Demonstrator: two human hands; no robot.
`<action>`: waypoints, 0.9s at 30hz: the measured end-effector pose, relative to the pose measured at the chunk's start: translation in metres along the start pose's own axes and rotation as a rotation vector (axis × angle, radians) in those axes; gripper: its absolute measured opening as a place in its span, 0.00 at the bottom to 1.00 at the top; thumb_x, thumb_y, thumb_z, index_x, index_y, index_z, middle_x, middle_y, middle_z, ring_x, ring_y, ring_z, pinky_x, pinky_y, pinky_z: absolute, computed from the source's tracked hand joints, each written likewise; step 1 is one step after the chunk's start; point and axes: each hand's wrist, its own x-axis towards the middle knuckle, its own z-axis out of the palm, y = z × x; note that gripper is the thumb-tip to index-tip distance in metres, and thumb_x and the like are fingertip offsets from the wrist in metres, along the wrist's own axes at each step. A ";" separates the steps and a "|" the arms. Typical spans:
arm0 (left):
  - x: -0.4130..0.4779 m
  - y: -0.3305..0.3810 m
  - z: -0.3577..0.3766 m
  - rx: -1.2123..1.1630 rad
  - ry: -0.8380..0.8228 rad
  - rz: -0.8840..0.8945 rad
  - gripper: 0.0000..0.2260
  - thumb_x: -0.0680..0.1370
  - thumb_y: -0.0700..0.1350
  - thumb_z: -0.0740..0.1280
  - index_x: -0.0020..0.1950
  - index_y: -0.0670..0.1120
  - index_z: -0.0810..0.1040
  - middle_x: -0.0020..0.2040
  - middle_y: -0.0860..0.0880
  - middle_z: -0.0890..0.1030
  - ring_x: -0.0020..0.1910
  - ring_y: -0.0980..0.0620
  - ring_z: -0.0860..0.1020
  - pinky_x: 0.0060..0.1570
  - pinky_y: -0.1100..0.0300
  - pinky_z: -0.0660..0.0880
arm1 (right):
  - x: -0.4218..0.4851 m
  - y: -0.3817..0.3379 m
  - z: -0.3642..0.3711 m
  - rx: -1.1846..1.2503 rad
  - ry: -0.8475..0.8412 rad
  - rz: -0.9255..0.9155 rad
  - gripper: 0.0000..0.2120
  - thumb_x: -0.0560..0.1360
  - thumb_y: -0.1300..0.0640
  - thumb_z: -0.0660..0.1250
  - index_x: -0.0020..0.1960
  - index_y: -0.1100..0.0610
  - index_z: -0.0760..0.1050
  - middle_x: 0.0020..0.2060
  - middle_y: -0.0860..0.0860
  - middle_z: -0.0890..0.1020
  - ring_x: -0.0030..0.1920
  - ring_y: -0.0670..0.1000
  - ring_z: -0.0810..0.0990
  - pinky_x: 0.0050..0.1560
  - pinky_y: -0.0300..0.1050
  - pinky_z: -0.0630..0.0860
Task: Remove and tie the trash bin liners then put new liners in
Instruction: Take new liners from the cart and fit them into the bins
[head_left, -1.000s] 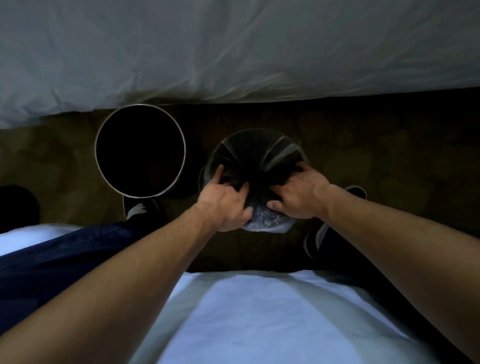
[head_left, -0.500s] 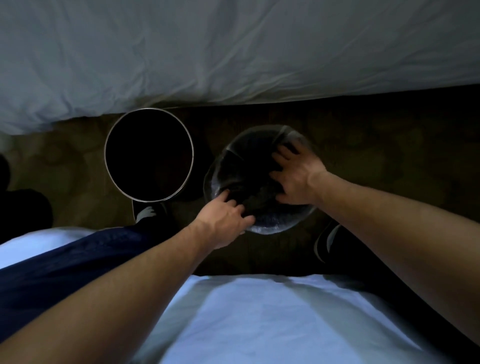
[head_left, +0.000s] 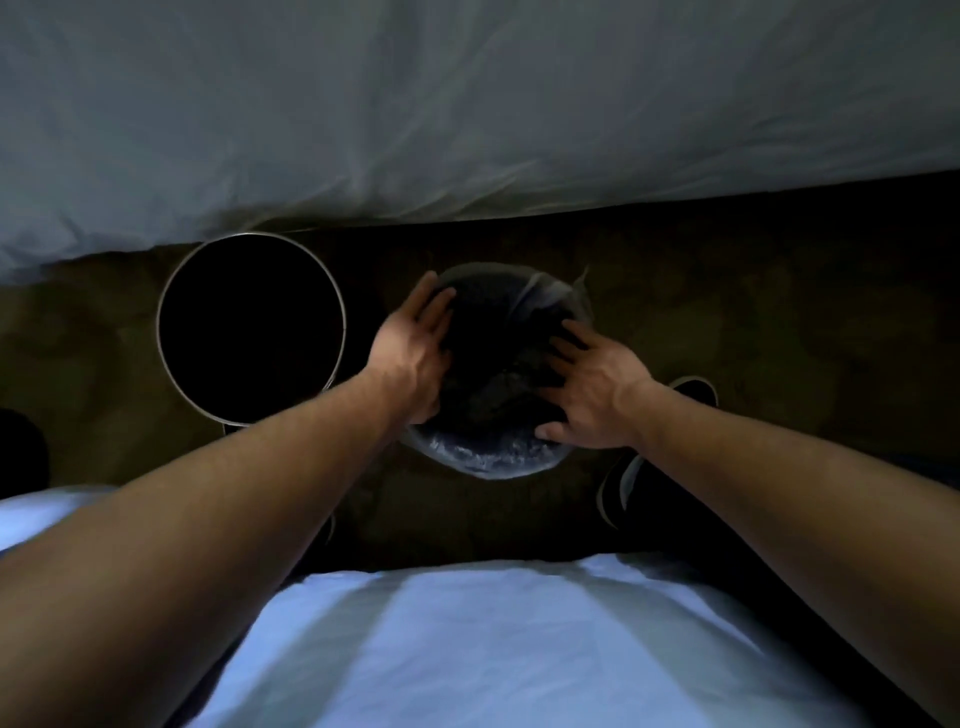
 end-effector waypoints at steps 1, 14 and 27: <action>-0.001 -0.003 0.002 0.043 -0.026 -0.003 0.31 0.79 0.64 0.51 0.79 0.52 0.62 0.82 0.41 0.53 0.80 0.39 0.39 0.73 0.33 0.34 | 0.000 0.001 0.002 -0.008 -0.021 0.008 0.37 0.79 0.29 0.39 0.82 0.47 0.51 0.82 0.54 0.55 0.82 0.57 0.45 0.79 0.61 0.36; -0.044 0.035 0.025 -0.585 0.387 -0.132 0.28 0.79 0.61 0.58 0.76 0.49 0.65 0.77 0.42 0.66 0.78 0.41 0.59 0.77 0.42 0.54 | 0.004 0.005 0.000 0.168 0.606 0.082 0.30 0.72 0.44 0.70 0.71 0.54 0.72 0.77 0.61 0.64 0.76 0.62 0.64 0.77 0.63 0.57; -0.061 0.039 0.035 -0.665 0.296 0.118 0.20 0.82 0.60 0.49 0.64 0.56 0.75 0.60 0.52 0.79 0.66 0.49 0.74 0.73 0.46 0.61 | 0.024 0.002 -0.013 0.322 0.581 0.297 0.36 0.76 0.45 0.64 0.80 0.57 0.60 0.80 0.62 0.57 0.79 0.63 0.58 0.78 0.64 0.53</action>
